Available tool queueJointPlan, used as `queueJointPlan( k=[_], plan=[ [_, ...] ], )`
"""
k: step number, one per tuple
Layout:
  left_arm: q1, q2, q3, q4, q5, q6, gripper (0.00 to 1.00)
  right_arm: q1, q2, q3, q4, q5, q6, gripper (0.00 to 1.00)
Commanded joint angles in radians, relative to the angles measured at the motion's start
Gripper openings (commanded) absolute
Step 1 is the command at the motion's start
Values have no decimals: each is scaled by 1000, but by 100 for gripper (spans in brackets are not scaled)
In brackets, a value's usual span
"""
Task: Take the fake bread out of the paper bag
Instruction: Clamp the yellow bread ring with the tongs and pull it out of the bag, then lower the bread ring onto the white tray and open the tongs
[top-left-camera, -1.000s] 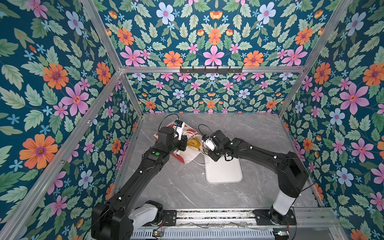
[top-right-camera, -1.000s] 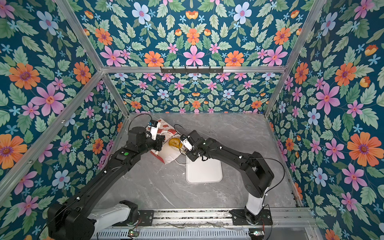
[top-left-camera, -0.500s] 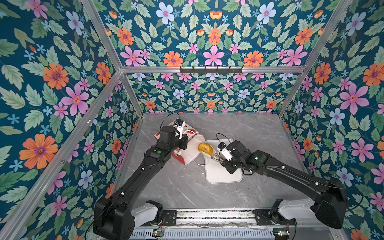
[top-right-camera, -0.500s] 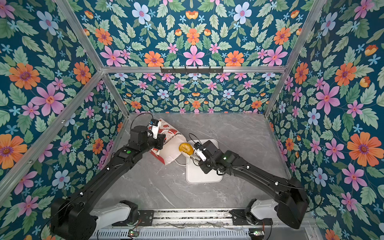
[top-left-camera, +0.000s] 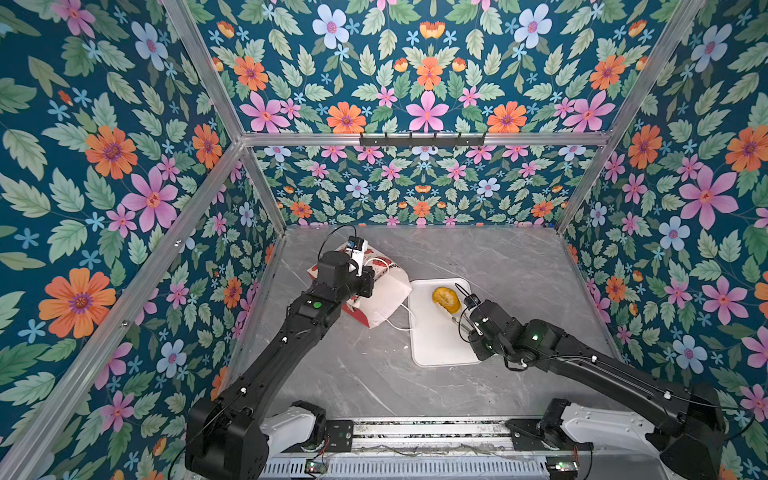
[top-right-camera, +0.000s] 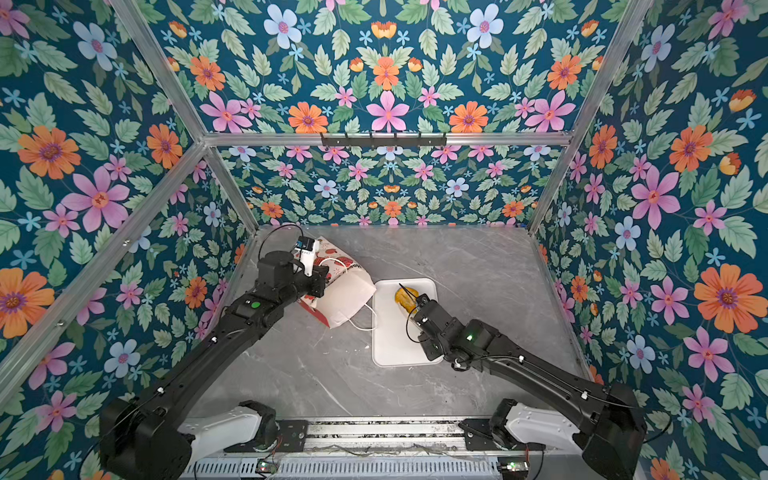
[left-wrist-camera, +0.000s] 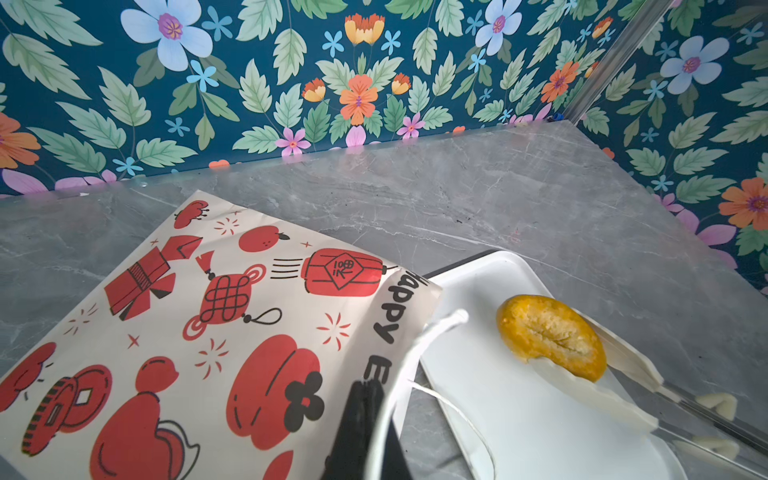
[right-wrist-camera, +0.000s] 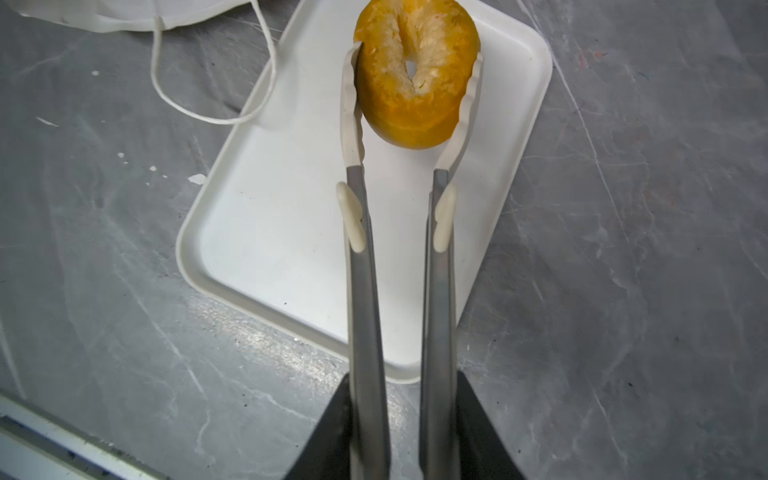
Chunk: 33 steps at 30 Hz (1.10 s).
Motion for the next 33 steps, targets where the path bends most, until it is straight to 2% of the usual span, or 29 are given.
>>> queueJointPlan(
  k=[1,8,13,23,27,31,33],
  plan=[
    [1,-12,2,13,-9,-4,0,-14,20,-16,55,75,59,29],
    [1,-27,-7,6,-7,-2,0,-71,66,-41,143,84,60,29],
    [1,-25,-7,8,-6,-2,0,-110,98,-44,175,49,53,29],
    [1,-16,-17,20,3,-4,0,-114,114,-66,211,-15,70,29],
    [1,-16,-17,22,6,-5,0,-116,144,-60,199,-2,83,33],
    [1,-19,-17,19,4,-4,0,-116,144,-69,193,-12,100,43],
    [1,-22,-18,19,2,-4,0,-116,142,-69,177,-7,115,44]
  ],
)
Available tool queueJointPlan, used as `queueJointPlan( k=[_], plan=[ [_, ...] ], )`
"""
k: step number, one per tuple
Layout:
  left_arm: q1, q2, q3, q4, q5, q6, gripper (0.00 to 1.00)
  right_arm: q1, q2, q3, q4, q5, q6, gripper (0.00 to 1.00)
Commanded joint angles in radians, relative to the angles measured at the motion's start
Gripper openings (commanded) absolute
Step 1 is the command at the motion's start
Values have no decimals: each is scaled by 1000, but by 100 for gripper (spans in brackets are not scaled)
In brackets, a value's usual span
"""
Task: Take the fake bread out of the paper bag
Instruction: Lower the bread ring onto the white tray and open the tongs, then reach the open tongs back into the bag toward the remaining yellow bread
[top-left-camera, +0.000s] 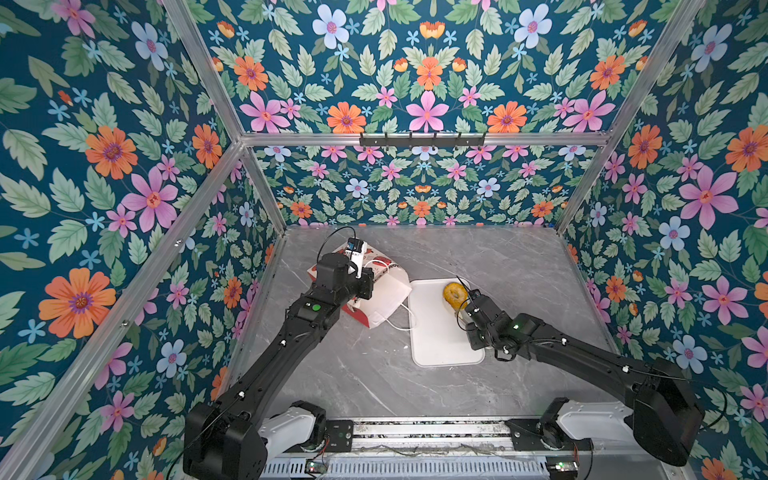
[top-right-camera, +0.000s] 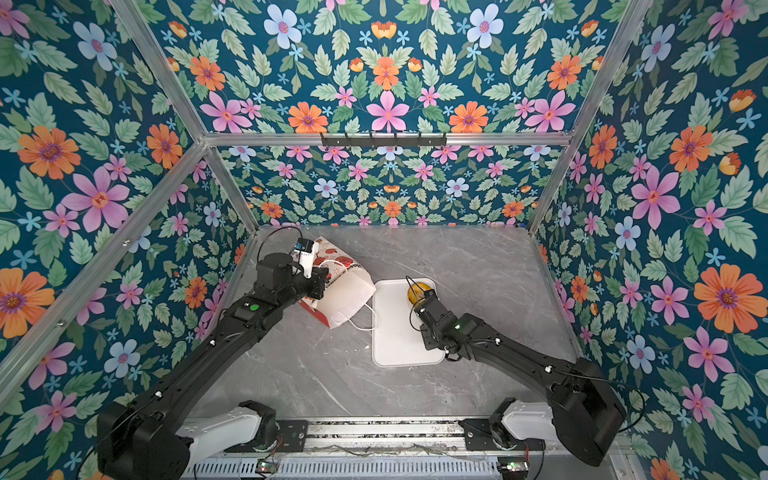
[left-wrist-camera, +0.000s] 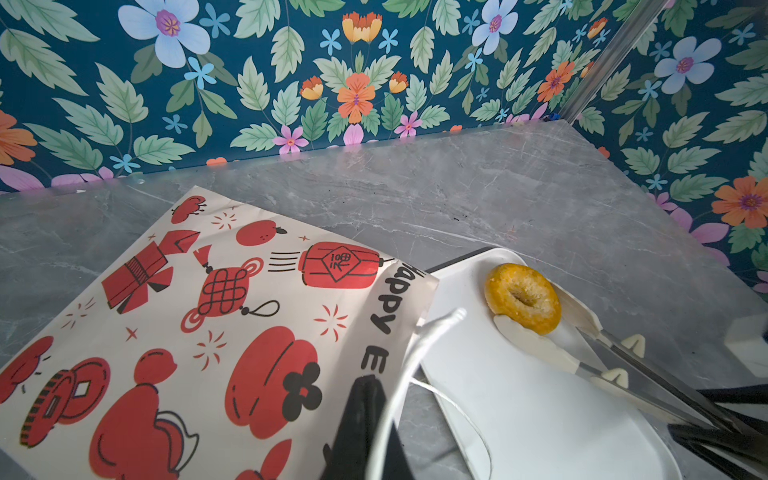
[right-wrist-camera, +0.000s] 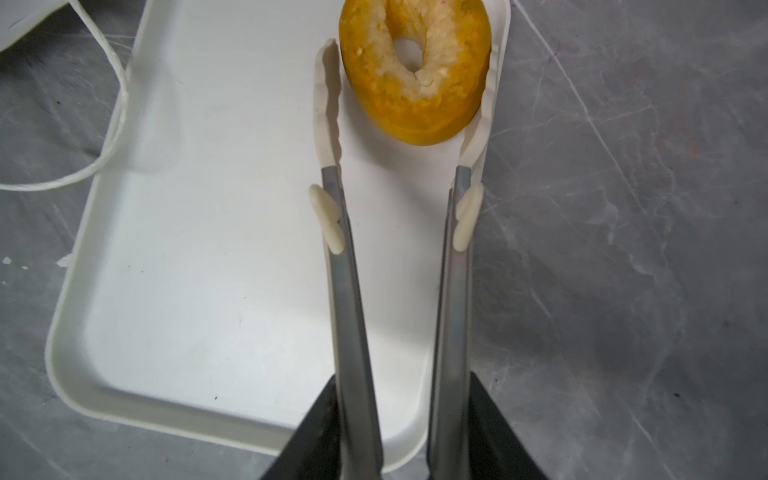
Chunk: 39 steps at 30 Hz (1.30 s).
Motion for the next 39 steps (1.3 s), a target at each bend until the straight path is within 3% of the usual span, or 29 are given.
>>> queueJointPlan(
  k=[1,19,24,31,39],
  plan=[
    [1,-6,-3,20,-2,-4,0,1,-4,1,-5,7,32,44],
    [1,9,15,19,-2,-2,0,20,-173,80,-116,-53,-20,47],
    [0,16,24,18,-11,-1,0,135,-123,150,-107,-22,-62,46],
    [0,11,35,14,-14,-4,0,262,-38,176,30,-87,-113,44],
    [1,12,40,5,-5,-7,0,307,138,228,217,-101,-209,44]
  ],
)
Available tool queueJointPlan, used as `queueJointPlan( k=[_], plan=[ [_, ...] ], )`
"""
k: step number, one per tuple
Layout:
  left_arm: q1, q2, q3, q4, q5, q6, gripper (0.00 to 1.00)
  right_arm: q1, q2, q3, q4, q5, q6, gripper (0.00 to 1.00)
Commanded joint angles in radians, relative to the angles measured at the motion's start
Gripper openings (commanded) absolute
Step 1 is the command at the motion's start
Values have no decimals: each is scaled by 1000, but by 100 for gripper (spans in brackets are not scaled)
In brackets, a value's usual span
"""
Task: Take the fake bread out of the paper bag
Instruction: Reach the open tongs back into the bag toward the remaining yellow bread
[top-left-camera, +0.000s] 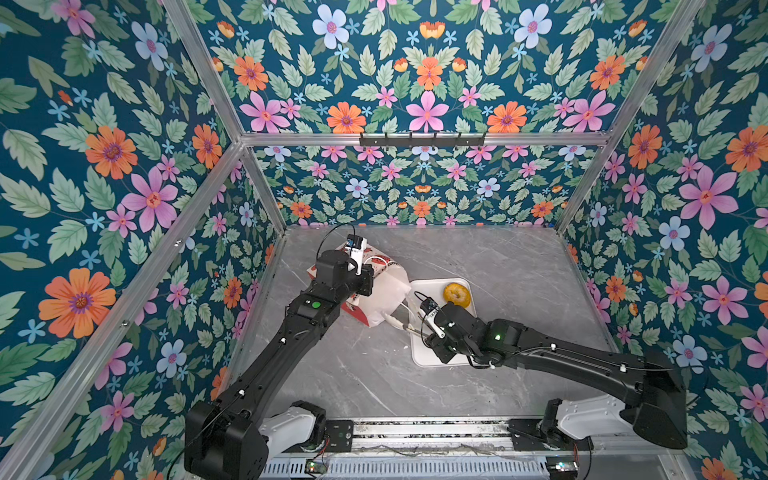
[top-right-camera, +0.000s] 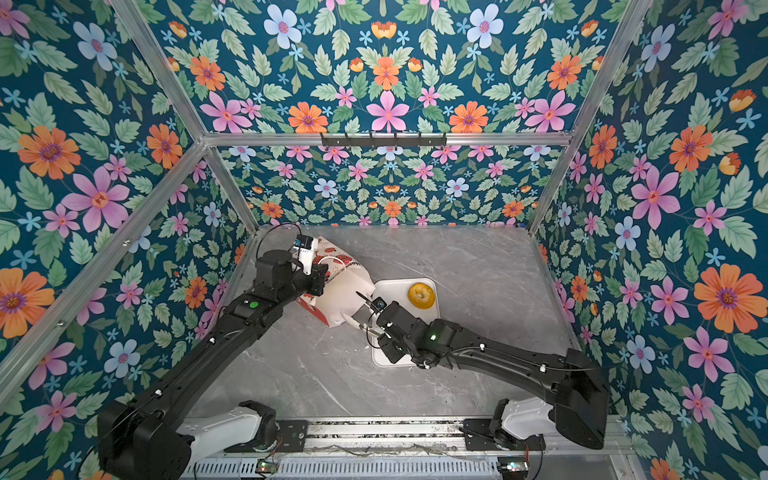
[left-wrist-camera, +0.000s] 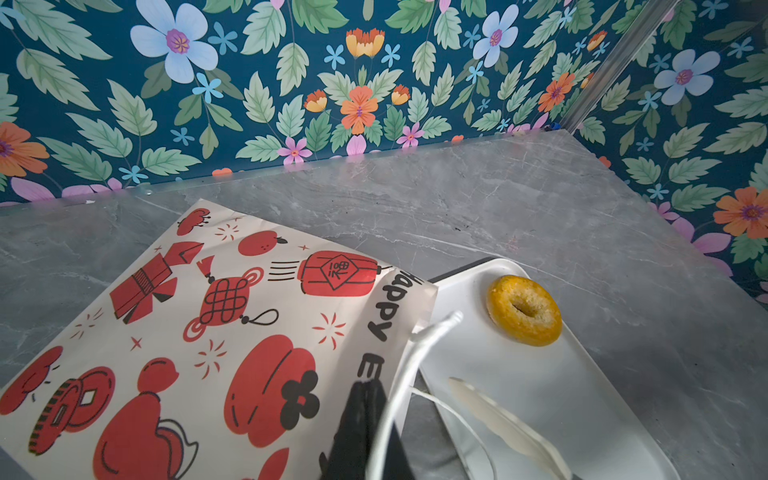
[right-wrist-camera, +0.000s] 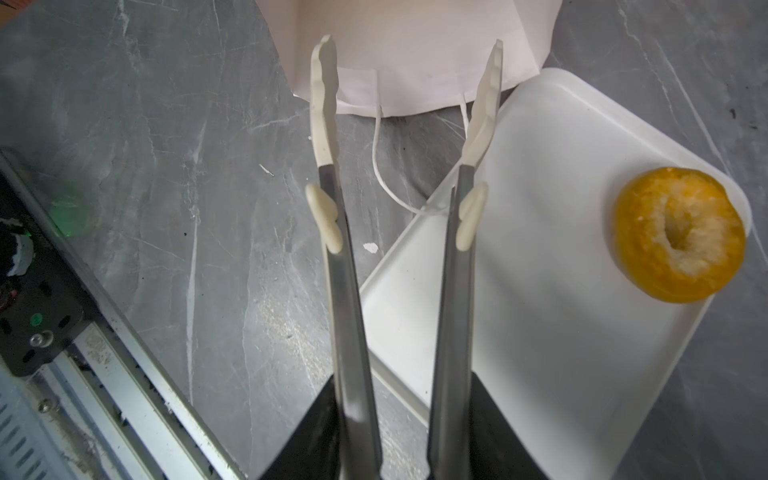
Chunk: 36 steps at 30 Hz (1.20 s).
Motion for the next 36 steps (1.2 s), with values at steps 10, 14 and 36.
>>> queueJointPlan(
  k=[10,14,36],
  plan=[
    [0,2,34,-15,6,-15,0,6,270,93,387,111,-205,44],
    [1,5,44,-25,4,-16,0,5,374,142,430,177,-260,45],
    [0,-14,26,-36,-3,-22,0,-35,615,337,460,242,-318,39]
  ],
)
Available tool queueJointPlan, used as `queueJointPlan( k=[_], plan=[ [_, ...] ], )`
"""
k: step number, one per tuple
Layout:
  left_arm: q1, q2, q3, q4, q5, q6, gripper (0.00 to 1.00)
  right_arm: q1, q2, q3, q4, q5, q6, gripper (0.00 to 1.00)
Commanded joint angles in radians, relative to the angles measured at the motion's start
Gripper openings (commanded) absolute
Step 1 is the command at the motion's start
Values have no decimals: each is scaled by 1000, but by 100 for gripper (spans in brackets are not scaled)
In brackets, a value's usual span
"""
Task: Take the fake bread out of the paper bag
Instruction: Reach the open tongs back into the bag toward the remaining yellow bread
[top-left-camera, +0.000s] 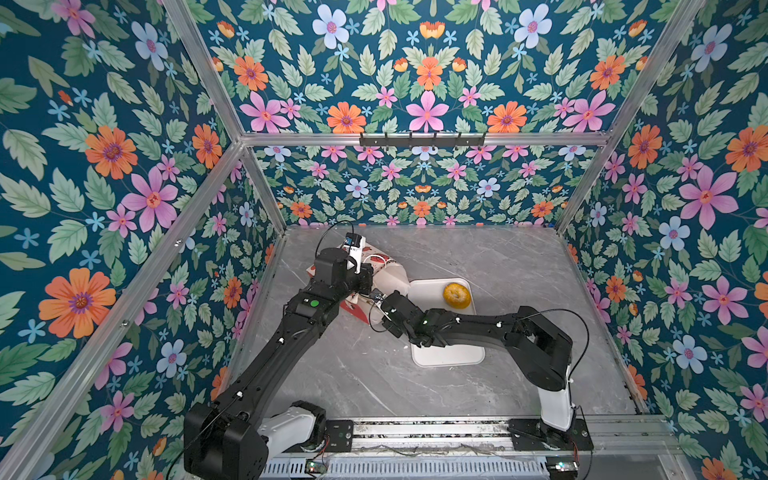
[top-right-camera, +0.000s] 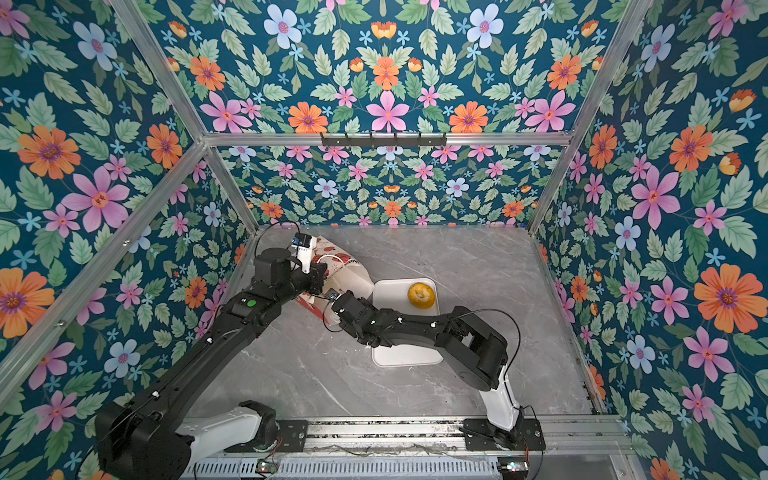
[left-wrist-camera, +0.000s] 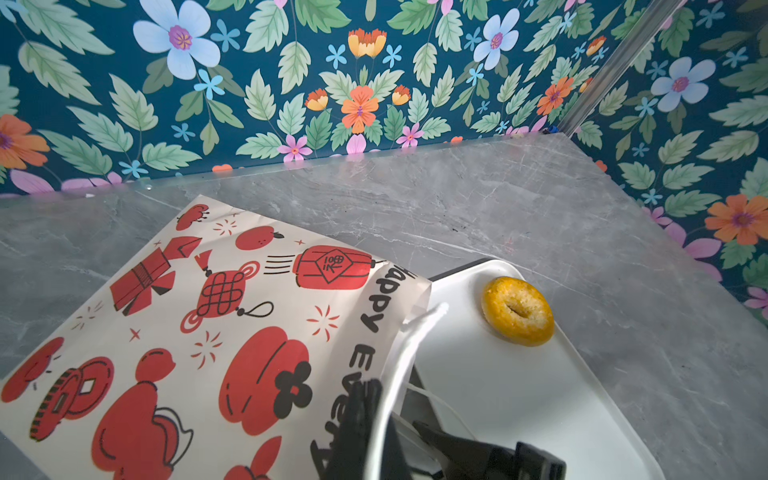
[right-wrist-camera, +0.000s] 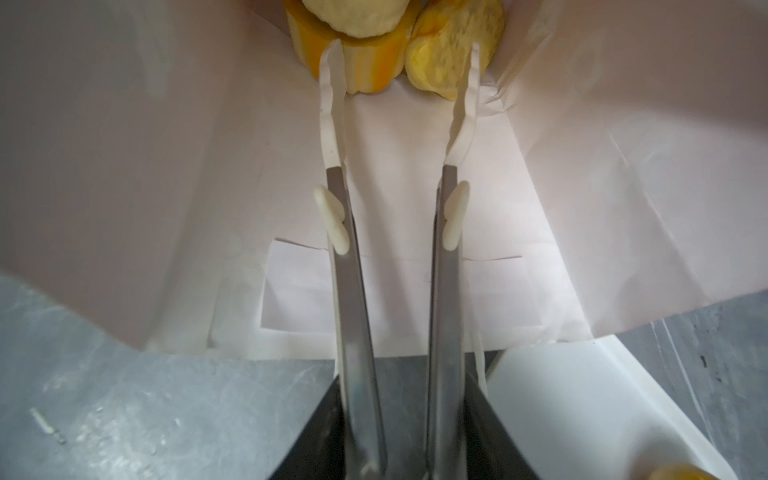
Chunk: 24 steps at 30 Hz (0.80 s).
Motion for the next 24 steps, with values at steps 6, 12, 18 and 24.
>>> queueJointPlan(
  k=[6,12,18,24],
  plan=[
    [1,-7,-3,3,-3,1,0,-27,20,35,56,-10,18,38],
    [0,-3,-4,7,-2,-1,0,-37,34,50,56,4,12,34],
    [-1,4,2,7,1,1,0,-41,25,51,52,13,13,32],
    [0,4,5,5,-2,4,0,-42,3,46,39,47,9,39]
  ],
)
